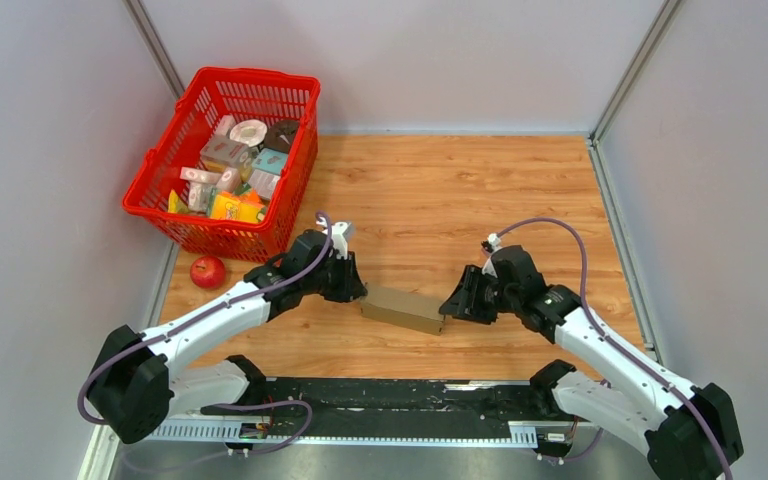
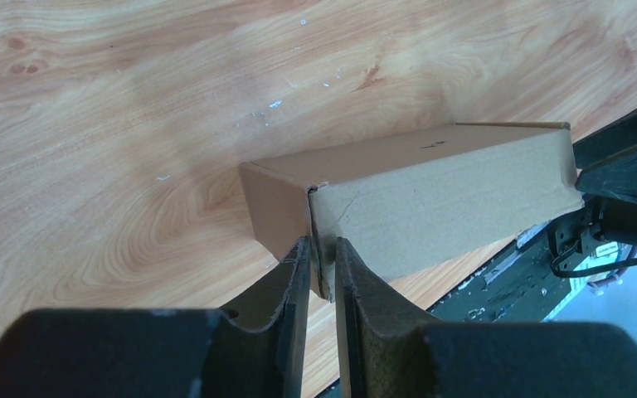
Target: Fold the paper box
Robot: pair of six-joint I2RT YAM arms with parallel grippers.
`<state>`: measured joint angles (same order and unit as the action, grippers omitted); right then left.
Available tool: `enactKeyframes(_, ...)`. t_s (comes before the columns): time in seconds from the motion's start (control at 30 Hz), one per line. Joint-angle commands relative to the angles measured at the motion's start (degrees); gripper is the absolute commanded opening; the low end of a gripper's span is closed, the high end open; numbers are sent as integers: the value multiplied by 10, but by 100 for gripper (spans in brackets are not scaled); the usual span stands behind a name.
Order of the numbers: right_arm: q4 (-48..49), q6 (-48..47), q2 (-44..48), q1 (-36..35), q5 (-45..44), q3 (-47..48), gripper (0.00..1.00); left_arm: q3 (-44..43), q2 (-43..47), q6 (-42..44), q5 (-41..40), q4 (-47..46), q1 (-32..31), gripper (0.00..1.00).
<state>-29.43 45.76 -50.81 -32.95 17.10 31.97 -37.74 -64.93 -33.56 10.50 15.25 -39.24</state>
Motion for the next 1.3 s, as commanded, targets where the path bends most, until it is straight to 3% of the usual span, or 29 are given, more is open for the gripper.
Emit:
enactKeyframes(0.0, 44, -16, -18, -2, 34, -13, 42, 17, 2, 10, 2, 1, 2, 24)
enactKeyframes(0.4, 116, -10, -14, -2, 17, -121, 14, 64, 23, 6, 7, -8, 1, 23)
enactKeyframes(0.67, 78, 4, -1, -7, 28, -132, 12, 107, 70, -10, 9, 7, 1, 21)
enactKeyframes(0.9, 65, 29, 66, -30, 63, -150, 20, 125, 142, -34, 17, 42, 2, 25)
enactKeyframes(1.0, 75, 43, 79, -39, 69, -160, 27, 122, 168, -40, 24, 58, 1, 32)
enactKeyframes(1.1, 70, 38, 84, -39, 67, -150, 38, 104, 198, -40, 22, 83, 2, 47)
enactKeyframes(1.27, 53, 27, 78, -39, 55, -119, 48, 79, 241, -31, 13, 105, 2, 54)
